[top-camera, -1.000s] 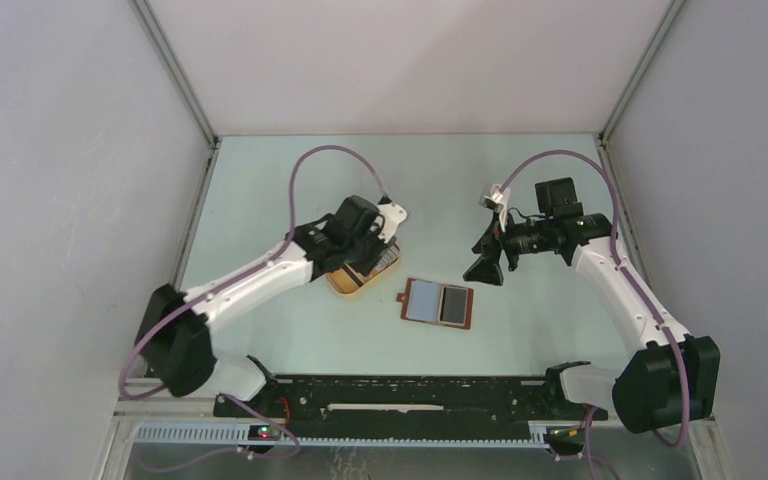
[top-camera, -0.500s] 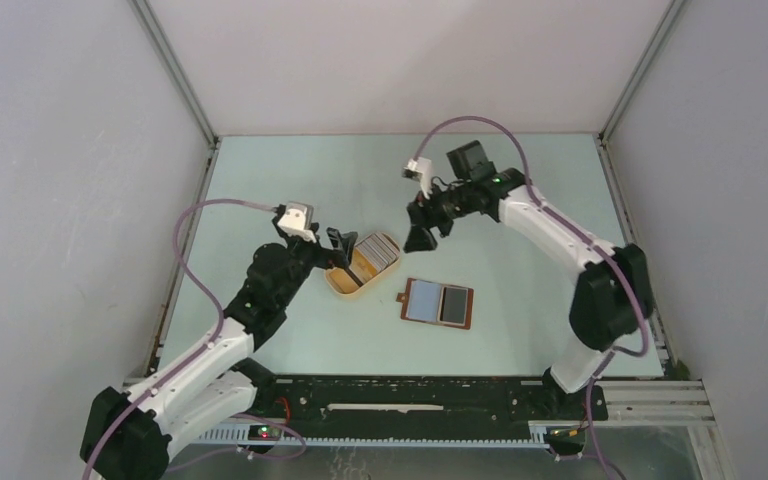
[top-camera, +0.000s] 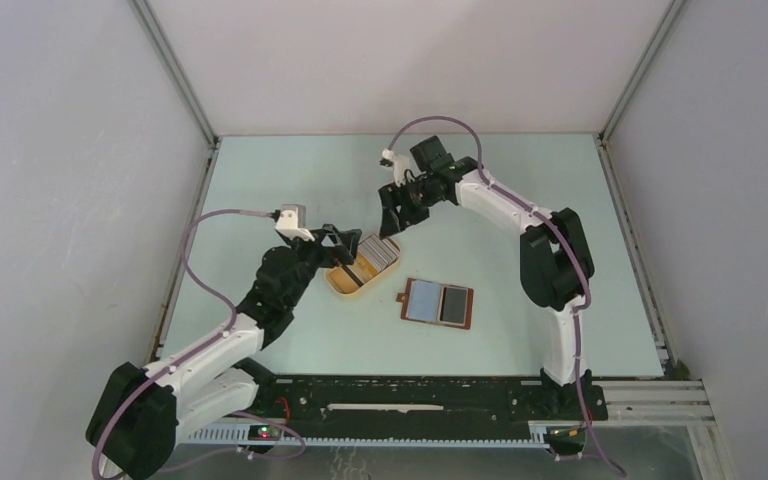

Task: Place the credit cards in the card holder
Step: Pick up the credit card from the storage box.

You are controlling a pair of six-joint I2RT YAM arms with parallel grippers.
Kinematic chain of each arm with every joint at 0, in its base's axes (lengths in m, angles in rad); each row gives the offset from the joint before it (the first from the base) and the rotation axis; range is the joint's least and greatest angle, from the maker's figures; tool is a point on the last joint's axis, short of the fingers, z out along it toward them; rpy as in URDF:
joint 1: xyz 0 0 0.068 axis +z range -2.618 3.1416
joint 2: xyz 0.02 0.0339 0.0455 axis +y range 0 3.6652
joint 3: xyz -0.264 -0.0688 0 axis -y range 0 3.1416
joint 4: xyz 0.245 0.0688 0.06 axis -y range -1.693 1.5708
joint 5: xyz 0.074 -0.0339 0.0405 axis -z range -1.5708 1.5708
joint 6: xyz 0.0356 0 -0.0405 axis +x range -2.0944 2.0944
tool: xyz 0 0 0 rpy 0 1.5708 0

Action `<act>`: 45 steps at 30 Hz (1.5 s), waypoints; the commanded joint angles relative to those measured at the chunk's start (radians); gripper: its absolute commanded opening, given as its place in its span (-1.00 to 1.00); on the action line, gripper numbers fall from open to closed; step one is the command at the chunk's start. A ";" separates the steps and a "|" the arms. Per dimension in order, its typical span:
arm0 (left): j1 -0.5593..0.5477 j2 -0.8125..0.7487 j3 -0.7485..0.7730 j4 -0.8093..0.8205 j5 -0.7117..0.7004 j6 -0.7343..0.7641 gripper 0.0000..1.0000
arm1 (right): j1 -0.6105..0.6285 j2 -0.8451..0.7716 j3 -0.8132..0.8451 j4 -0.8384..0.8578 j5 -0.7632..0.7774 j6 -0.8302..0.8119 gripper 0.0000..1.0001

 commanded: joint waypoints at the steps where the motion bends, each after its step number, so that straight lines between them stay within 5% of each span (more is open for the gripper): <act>1: 0.007 -0.014 -0.020 0.081 -0.028 -0.050 1.00 | 0.021 0.035 0.037 0.000 0.010 0.068 0.37; 45: 0.008 -0.023 -0.037 0.099 -0.028 -0.055 1.00 | 0.067 0.189 0.105 -0.072 0.074 0.028 0.32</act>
